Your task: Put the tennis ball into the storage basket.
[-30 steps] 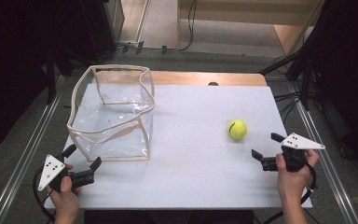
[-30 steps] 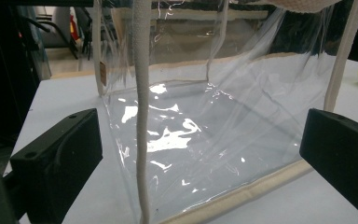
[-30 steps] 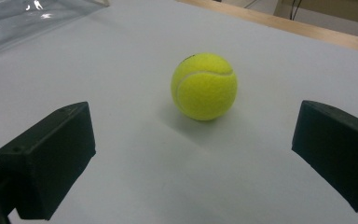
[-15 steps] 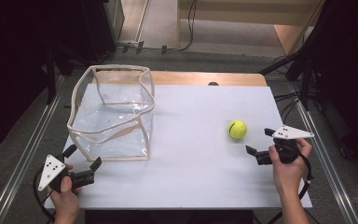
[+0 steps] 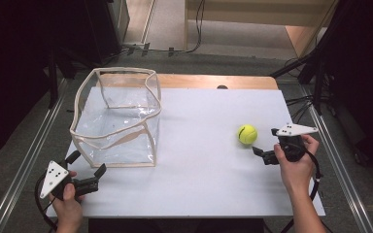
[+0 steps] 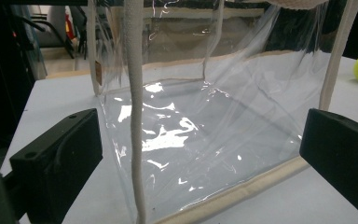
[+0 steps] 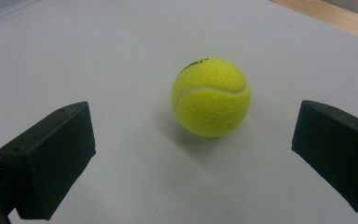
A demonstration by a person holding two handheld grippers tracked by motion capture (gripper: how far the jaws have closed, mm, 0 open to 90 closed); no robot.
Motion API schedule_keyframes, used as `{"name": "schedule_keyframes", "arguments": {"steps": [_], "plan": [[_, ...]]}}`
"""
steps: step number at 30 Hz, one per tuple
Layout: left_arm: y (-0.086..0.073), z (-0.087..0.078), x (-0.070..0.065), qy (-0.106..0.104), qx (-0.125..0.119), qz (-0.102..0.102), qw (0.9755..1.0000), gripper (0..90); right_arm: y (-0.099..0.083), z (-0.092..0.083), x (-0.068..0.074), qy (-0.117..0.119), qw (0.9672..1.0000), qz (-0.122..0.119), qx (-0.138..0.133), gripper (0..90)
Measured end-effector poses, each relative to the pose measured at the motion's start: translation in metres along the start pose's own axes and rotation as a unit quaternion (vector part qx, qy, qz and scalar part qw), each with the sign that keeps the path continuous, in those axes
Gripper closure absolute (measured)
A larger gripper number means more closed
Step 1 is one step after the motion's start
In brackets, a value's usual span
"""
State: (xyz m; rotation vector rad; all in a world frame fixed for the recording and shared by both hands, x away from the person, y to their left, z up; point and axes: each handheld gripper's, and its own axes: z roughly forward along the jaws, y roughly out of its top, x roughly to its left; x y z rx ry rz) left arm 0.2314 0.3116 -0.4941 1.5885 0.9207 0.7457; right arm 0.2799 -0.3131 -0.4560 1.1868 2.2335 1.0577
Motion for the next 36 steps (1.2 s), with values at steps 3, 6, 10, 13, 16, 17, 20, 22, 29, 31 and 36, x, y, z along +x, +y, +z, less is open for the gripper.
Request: {"name": "schedule_keyframes", "arguments": {"steps": [3,6,10,13,16,17,20,22,29,31,36], "plan": [[0.000,0.000,0.000,0.000,0.001,0.001,1.0000,0.0,0.005,0.002,0.000,0.001,0.9999,-0.007,0.007,0.0],[0.000,0.000,0.000,0.001,0.001,0.000,1.0000,0.0,0.010,0.004,-0.001,0.002,0.9999,-0.014,0.010,0.0],[0.000,0.000,0.000,0.000,0.000,0.000,1.0000,0.0,0.014,0.007,-0.002,0.006,0.9996,-0.018,0.021,0.0],[0.000,0.000,0.000,0.000,0.000,0.000,1.0000,0.0,0.016,0.009,-0.003,0.007,0.9995,-0.018,0.025,0.0],[0.000,0.000,0.000,0.000,0.000,-0.001,1.0000,0.0,0.021,0.012,-0.004,0.010,0.9993,-0.023,0.030,0.0],[0.000,0.000,0.000,0.000,0.000,-0.001,1.0000,0.0,0.021,0.012,-0.004,0.010,0.9993,-0.023,0.030,0.0],[0.000,0.000,0.000,0.000,0.000,-0.001,1.0000,0.0,0.024,0.014,-0.005,0.011,0.9989,-0.025,0.038,0.0],[0.000,0.000,0.000,0.000,0.000,-0.001,1.0000,0.0,0.027,0.016,-0.006,0.012,0.9985,-0.032,0.043,0.0],[0.000,0.000,0.000,0.000,0.000,-0.002,1.0000,0.0,0.035,0.023,-0.008,0.018,0.9970,-0.040,0.063,0.0],[0.000,0.000,0.000,-0.001,-0.001,-0.002,1.0000,0.0,0.036,0.026,-0.009,0.020,0.9965,-0.041,0.070,0.0],[0.000,0.000,0.001,0.000,-0.002,-0.003,1.0000,0.0,0.043,0.031,-0.010,0.026,0.9950,-0.048,0.083,0.0]]}}
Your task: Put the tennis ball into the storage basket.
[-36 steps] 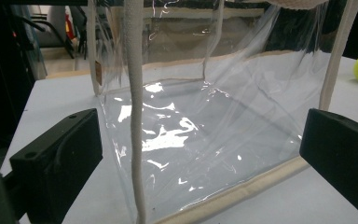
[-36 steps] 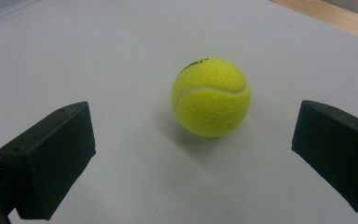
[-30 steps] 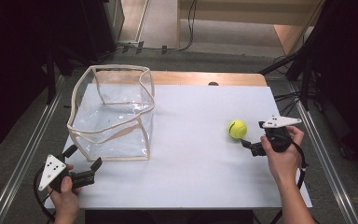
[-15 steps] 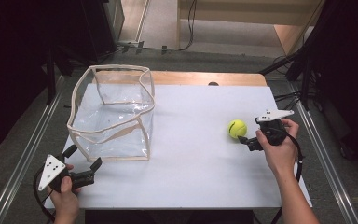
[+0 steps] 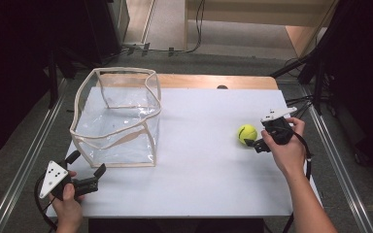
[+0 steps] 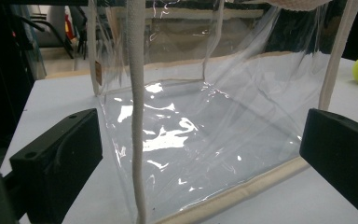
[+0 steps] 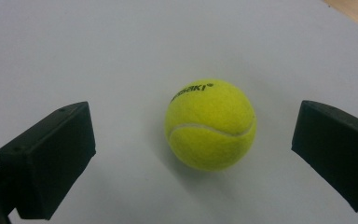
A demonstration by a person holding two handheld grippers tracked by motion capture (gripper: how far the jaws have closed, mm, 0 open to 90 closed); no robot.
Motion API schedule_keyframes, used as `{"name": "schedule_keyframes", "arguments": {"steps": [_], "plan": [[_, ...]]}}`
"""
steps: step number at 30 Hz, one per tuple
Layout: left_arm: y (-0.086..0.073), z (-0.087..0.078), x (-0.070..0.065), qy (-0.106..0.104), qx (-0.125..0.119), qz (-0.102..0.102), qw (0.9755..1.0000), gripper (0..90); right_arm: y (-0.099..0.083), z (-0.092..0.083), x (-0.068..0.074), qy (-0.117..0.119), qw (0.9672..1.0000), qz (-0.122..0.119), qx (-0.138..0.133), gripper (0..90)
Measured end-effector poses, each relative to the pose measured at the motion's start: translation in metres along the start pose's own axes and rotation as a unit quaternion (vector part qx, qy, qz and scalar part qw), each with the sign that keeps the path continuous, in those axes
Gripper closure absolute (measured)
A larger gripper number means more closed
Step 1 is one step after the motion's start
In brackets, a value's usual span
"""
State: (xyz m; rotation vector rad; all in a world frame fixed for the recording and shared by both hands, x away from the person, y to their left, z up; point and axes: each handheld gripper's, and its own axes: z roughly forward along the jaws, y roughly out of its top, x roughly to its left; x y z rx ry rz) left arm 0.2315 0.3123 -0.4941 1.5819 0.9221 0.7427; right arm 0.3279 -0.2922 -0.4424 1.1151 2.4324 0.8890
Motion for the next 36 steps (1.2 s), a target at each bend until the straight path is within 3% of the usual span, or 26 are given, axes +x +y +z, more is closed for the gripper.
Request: {"name": "schedule_keyframes", "arguments": {"steps": [20,36], "plan": [[0.000,0.000,0.000,-0.001,-0.001,-0.001,1.0000,0.0,0.010,0.027,-0.008,0.018,0.9980,-0.014,0.059,0.0],[0.000,0.000,0.000,-0.002,0.000,-0.001,1.0000,0.0,0.011,0.042,-0.019,0.028,0.9951,-0.003,0.095,0.0]]}}
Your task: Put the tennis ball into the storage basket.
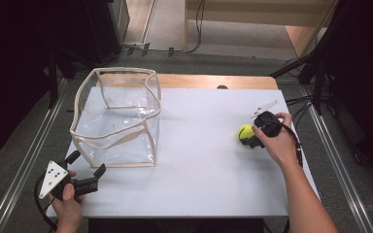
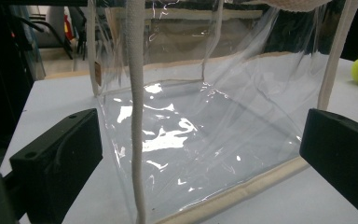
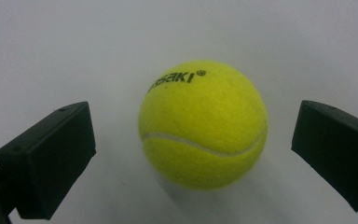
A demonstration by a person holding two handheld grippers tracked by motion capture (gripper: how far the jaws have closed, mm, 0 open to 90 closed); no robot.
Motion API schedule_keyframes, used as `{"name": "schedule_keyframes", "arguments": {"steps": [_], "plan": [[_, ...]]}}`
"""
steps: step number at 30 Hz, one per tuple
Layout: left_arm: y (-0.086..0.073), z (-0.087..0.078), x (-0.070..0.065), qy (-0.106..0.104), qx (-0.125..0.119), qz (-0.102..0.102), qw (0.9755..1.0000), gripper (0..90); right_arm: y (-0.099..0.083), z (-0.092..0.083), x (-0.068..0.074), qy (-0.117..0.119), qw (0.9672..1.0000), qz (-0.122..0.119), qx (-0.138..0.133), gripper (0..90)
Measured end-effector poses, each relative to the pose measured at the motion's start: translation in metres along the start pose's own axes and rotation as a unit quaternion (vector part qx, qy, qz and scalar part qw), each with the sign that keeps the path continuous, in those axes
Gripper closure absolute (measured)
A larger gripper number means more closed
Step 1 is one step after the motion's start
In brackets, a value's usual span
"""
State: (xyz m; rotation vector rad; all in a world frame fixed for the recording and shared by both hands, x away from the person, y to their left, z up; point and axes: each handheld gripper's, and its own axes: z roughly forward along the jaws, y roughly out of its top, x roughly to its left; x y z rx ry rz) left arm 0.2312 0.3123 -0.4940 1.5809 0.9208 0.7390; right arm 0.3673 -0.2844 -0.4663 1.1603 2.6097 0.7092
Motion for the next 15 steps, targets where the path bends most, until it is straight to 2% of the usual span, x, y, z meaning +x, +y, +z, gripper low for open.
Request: {"name": "schedule_keyframes", "arguments": {"steps": [11,12,15], "plan": [[0.000,0.000,0.000,0.000,0.000,0.000,1.0000,0.0,0.004,0.007,-0.003,0.020,0.9997,0.005,0.017,0.0],[0.000,0.000,0.000,0.000,0.000,0.000,1.0000,0.0,0.005,0.009,-0.003,0.020,0.9996,0.003,0.020,4.9],[0.000,0.000,0.000,0.000,0.000,0.000,1.0000,0.0,0.006,0.011,-0.003,0.023,0.9994,0.002,0.025,6.6]]}}
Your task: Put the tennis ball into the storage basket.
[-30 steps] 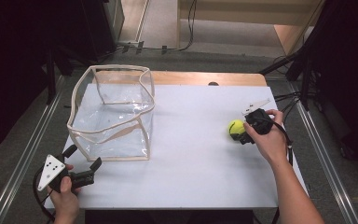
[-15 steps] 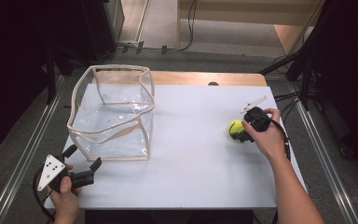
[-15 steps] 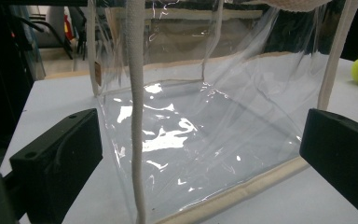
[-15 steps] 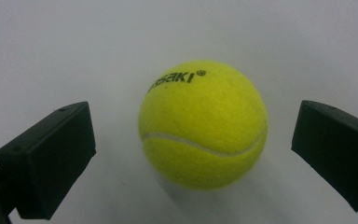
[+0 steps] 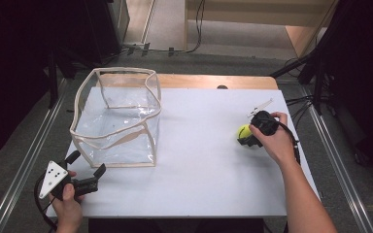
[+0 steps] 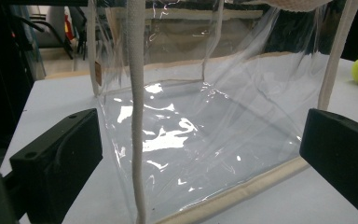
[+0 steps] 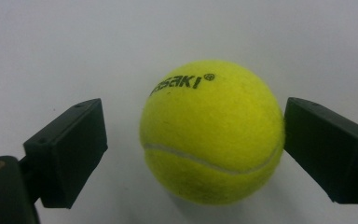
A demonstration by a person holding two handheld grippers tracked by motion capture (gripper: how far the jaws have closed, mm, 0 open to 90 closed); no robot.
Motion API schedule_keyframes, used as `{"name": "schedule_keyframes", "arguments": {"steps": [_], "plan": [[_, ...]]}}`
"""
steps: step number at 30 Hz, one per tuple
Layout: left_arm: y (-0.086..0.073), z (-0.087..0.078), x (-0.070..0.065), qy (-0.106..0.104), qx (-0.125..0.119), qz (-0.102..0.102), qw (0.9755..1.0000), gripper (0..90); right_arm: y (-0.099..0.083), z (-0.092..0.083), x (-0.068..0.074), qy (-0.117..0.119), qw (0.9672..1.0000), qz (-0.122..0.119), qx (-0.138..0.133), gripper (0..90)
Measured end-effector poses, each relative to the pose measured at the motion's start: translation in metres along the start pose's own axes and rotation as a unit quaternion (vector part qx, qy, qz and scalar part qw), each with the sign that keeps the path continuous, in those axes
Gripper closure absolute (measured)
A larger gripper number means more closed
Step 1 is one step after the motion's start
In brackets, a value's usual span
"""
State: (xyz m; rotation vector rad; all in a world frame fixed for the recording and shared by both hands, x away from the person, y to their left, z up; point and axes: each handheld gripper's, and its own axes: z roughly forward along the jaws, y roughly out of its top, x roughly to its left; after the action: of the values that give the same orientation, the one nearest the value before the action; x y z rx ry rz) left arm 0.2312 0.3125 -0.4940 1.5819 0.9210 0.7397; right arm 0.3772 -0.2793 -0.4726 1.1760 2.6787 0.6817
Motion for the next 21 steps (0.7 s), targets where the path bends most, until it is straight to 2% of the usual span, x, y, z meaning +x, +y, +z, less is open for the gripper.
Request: {"name": "schedule_keyframes", "arguments": {"steps": [4,6,14,16,21], "plan": [[0.0000,0.0000,0.0003,-0.001,-0.001,-0.001,1.0000,0.0,0.0012,0.0027,-0.0011,0.000,1.0000,0.004,0.005,6.6],[0.0000,-0.0002,0.0002,-0.001,-0.001,-0.001,1.0000,0.0,0.0024,0.0039,-0.0012,-0.007,0.9998,0.012,0.011,12.6],[0.0000,-0.0005,0.0004,-0.001,-0.001,-0.001,1.0000,0.0,0.0053,0.0084,-0.0013,-0.017,0.9993,0.021,0.025,14.7],[0.0000,-0.0002,0.0004,-0.001,-0.001,0.000,1.0000,0.0,0.0062,0.0101,-0.0013,-0.022,0.9991,0.023,0.028,18.5],[0.0000,-0.0002,0.0002,-0.001,-0.002,-0.001,1.0000,0.0,0.0061,0.0092,-0.0022,-0.019,0.9991,0.029,0.023,22.5]]}}
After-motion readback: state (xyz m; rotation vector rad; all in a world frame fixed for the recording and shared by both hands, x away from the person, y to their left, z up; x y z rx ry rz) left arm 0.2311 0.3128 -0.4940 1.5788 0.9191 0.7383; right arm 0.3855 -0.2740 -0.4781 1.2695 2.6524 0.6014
